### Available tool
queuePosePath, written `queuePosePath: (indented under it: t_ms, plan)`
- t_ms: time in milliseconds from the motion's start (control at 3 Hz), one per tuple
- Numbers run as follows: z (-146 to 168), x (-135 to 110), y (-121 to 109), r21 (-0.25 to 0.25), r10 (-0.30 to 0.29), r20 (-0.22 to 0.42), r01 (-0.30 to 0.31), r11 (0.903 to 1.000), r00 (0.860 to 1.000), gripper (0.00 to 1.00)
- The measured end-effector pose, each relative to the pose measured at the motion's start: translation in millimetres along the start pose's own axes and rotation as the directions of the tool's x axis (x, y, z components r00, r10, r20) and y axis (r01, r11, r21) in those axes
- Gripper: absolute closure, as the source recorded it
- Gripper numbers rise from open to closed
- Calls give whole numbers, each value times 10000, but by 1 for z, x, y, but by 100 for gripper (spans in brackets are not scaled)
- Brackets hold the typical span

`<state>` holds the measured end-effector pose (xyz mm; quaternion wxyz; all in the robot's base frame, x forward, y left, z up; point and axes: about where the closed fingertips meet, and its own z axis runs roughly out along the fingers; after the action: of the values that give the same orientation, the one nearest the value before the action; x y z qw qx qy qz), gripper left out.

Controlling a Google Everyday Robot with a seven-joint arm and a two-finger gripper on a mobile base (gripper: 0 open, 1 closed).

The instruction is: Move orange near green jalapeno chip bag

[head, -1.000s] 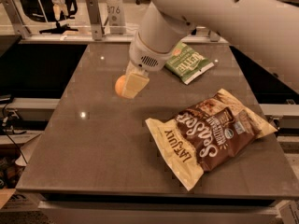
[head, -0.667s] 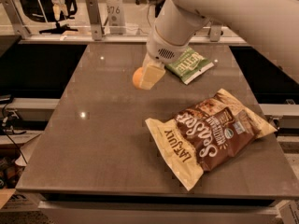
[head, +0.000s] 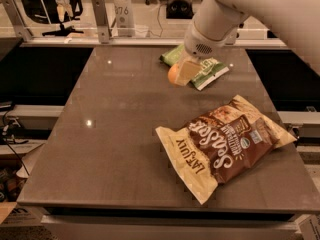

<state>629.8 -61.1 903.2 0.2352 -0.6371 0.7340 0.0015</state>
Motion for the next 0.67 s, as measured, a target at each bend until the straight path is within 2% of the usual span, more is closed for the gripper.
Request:
queuePosePath:
  t_ms: [333,667]
  plan:
    - [6,19,-12,176,246,-50,-245,9995,9997,100]
    - [24,26,-13,190,446,79,-447,9988,9990,100]
